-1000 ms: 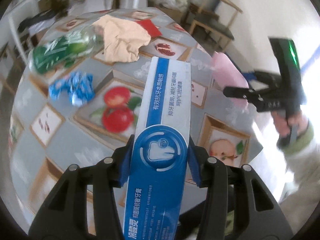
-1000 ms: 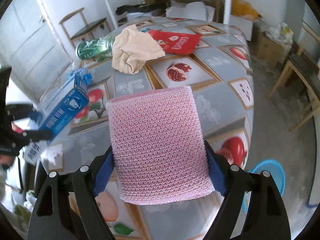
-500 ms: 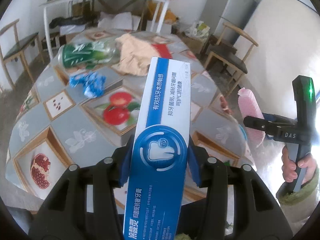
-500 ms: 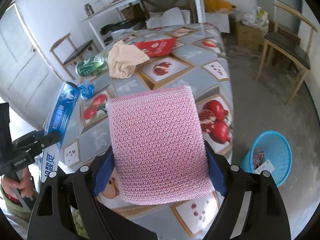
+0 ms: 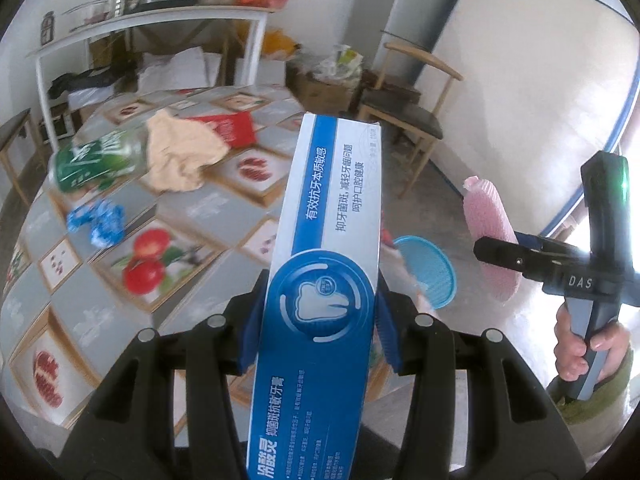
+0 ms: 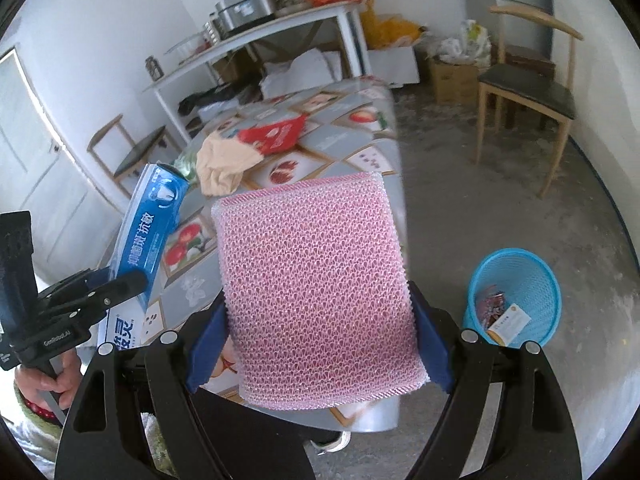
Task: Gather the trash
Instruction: 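Carry the toothpaste box and pink sponge to the blue wastebasket and open both grippers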
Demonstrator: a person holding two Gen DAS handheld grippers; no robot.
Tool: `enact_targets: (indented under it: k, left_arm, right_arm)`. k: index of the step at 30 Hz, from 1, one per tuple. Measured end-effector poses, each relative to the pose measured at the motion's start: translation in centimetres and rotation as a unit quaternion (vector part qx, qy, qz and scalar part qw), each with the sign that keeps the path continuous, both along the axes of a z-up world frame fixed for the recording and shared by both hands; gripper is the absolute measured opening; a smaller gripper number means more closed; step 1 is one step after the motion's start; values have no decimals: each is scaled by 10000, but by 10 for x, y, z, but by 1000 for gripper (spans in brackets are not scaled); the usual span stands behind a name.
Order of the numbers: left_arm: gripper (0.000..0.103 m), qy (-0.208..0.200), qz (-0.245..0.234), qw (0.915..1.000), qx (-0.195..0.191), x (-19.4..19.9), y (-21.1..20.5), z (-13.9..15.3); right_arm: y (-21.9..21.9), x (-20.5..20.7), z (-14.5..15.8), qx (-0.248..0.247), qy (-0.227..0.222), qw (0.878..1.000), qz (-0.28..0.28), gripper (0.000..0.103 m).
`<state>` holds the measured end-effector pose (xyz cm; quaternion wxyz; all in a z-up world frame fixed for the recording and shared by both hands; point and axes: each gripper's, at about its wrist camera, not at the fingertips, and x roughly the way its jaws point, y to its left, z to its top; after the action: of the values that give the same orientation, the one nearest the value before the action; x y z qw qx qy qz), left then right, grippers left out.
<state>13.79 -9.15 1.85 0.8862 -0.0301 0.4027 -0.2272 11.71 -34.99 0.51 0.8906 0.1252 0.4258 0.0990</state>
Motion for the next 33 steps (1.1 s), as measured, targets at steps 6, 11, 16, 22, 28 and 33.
enact_targets:
  k: [6, 11, 16, 22, 28, 33]
  left_arm:
    - [46, 33, -423, 9991, 38, 7, -40, 3]
    - [46, 198, -788, 9967, 61, 20, -80, 1]
    - [46, 429, -1157, 9923, 85, 33, -127, -7]
    - [46, 789, -1597, 9838, 179, 51, -190, -26]
    - [46, 1270, -1899, 9731, 311, 79, -254, -56]
    - [46, 1535, -2007, 9660, 550, 108, -309, -82]
  right_arm:
    - [-39, -23, -2, 104, -68, 9984, -551, 80]
    - [-83, -44, -16, 231, 0, 9931, -1147, 80]
    - [-139, -65, -44, 544, 247, 9812, -1838, 80]
    - [-191, -77, -82, 1032, 525, 9652, -2344, 80]
    - [-227, -61, -136, 1583, 957, 9482, -2583, 80]
    - [-255, -24, -181, 1841, 1342, 9318, -2827, 80]
